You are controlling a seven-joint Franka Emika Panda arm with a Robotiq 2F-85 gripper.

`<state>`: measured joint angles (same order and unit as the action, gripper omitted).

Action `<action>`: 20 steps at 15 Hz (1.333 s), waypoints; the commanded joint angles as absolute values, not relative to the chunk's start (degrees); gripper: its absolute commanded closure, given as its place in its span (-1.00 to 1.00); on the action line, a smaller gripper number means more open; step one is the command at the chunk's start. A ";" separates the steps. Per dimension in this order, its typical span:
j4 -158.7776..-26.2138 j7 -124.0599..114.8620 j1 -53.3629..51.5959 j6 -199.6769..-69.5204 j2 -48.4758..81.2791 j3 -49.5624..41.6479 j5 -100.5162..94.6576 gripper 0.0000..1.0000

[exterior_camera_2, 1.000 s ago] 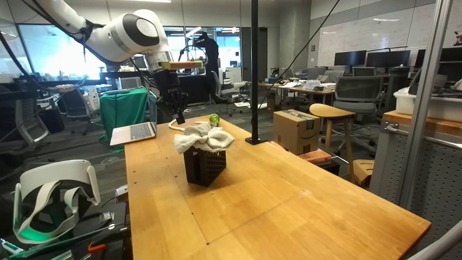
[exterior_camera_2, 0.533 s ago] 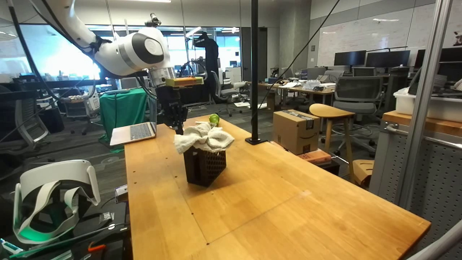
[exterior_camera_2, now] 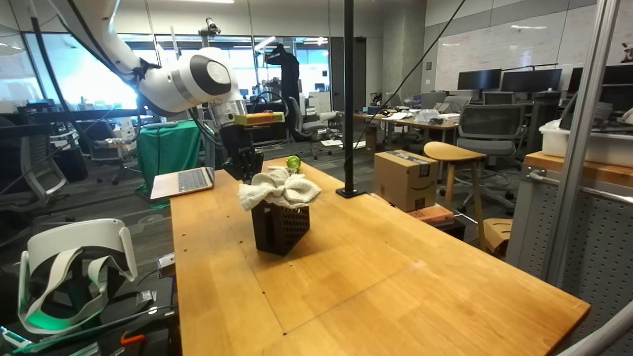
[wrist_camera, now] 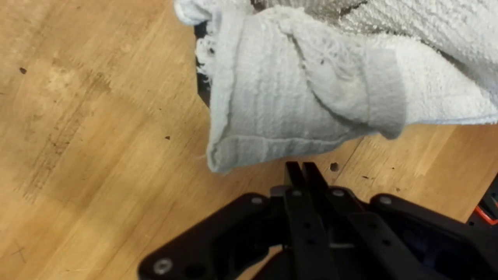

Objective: Place the white towel inside the black basket

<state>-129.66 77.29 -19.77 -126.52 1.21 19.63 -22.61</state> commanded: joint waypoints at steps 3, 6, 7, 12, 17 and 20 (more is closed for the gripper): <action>-129.50 74.00 -19.87 -123.28 -2.67 19.80 -28.19 0.83; -129.80 72.54 -19.86 -121.26 -4.27 19.85 -29.64 0.83; -129.77 71.93 -19.89 -120.34 -4.76 19.91 -30.17 0.83; -130.16 70.66 -19.76 -117.22 -6.90 19.75 -30.56 0.83; -130.86 70.89 -19.51 -117.41 -6.43 19.16 -30.17 0.83; -131.02 71.09 -19.39 -117.23 -6.41 18.92 -30.39 0.83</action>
